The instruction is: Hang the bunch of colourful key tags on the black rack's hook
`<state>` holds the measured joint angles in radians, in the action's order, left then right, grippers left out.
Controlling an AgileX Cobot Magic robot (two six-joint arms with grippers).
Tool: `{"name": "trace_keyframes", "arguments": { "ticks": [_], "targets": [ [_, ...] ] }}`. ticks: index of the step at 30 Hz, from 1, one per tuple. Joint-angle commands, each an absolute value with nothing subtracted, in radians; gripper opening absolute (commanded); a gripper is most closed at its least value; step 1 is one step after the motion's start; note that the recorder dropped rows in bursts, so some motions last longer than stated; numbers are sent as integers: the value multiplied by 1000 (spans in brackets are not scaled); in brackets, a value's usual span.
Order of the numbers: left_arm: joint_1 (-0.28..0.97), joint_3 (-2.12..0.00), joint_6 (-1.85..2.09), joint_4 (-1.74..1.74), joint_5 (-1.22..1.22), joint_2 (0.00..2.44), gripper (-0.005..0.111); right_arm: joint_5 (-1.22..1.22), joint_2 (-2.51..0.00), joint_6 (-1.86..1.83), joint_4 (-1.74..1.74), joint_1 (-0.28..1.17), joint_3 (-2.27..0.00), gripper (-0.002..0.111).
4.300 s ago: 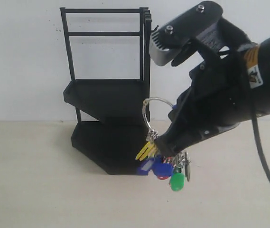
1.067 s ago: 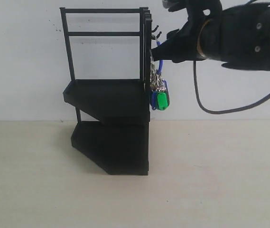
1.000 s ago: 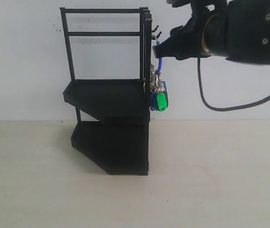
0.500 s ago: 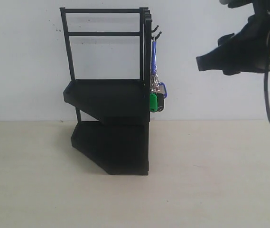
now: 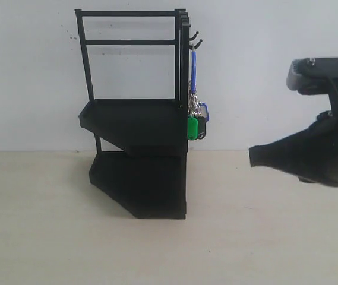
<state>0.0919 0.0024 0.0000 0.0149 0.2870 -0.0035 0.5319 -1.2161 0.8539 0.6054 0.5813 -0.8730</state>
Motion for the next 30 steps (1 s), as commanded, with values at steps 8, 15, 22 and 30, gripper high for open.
{"name": "trace_keyframes", "arguments": {
  "ticks": [8, 15, 22, 30],
  "targets": [
    [90, 0, 0, 18, 285, 0, 4, 565, -1210, 889, 488, 579, -839, 0],
    [90, 0, 0, 18, 285, 0, 4, 565, -1210, 889, 488, 579, -839, 0],
    [90, 0, 0, 18, 285, 0, 4, 563, -1210, 889, 488, 579, -839, 0],
    [90, 0, 0, 18, 285, 0, 4, 569, -1210, 880, 505, 579, -838, 0]
  ]
}}
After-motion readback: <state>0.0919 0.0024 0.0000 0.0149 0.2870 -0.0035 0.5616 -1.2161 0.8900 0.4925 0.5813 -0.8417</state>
